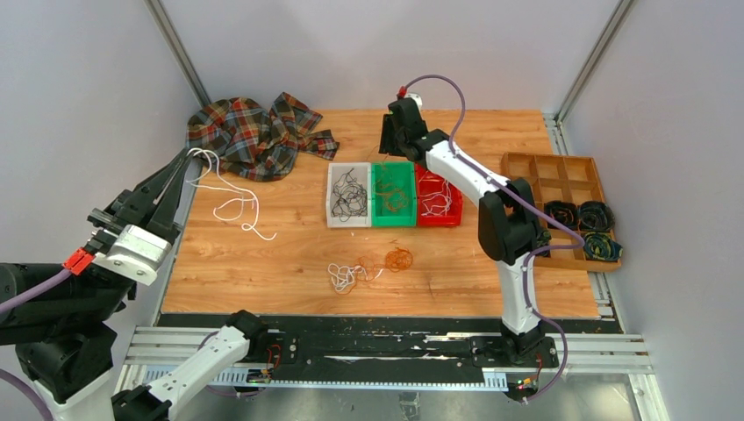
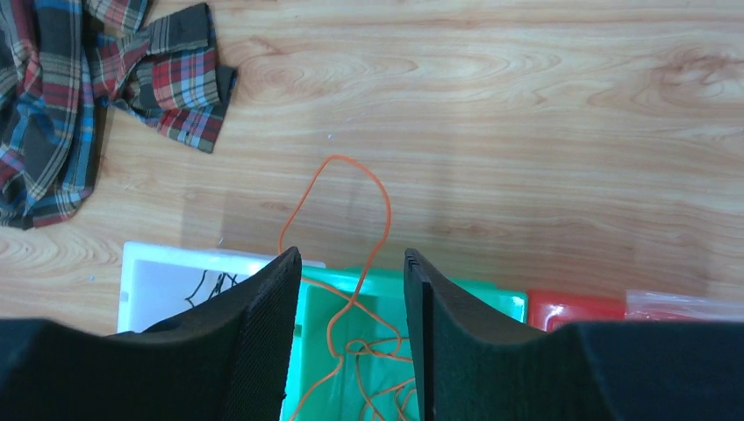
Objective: Untangle the cables
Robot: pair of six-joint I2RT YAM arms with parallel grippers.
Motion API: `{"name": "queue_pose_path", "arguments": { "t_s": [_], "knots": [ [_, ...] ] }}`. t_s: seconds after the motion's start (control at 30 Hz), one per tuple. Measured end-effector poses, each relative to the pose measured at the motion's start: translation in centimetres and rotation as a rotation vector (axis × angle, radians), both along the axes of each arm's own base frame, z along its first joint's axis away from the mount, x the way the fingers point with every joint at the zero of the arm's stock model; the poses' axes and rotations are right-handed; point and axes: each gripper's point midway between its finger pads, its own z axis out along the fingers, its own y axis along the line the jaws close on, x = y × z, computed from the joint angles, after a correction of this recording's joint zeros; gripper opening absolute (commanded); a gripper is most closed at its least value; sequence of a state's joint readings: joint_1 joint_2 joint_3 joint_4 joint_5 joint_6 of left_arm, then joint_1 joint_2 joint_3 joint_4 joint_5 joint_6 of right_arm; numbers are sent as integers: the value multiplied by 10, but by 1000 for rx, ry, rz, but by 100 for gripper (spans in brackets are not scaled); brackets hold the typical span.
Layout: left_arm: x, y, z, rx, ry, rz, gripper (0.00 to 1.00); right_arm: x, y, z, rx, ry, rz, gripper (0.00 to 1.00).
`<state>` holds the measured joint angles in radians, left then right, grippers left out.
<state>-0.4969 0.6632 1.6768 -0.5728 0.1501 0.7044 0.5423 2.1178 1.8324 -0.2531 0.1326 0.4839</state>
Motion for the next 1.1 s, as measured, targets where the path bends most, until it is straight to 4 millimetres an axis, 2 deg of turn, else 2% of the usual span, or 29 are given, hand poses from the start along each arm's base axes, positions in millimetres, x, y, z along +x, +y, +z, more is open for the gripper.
{"name": "queue_pose_path", "arguments": {
  "t_s": [0.17, 0.37, 0.53, 0.67, 0.77, 0.8, 0.93, 1.1],
  "knots": [
    [0, 0, 0, 1, 0, 1, 1, 8, -2, -2, -8, 0, -21, 47],
    [0, 0, 0, 2, -2, 2, 1, 13, -1, -31, 1, 68, -25, 45],
    [0, 0, 0, 2, -2, 2, 1, 13, 0, -44, 1, 112, -38, 33],
    [0, 0, 0, 1, -3, 2, 1, 14, 2, -43, 23, 114, -46, 21],
    [0, 0, 1, 1, -3, 2, 1, 16, 6, -40, 47, 104, -45, 3],
    [0, 0, 1, 1, -3, 2, 1, 18, 7, -38, 58, 97, -45, 1],
    [0, 1, 1, 0, -3, 5, 1, 18, 8, -34, 98, 66, -42, 1],
    [0, 1, 1, 0, -3, 5, 1, -1, -3, -29, 98, 43, -35, 1]
  ]
}}
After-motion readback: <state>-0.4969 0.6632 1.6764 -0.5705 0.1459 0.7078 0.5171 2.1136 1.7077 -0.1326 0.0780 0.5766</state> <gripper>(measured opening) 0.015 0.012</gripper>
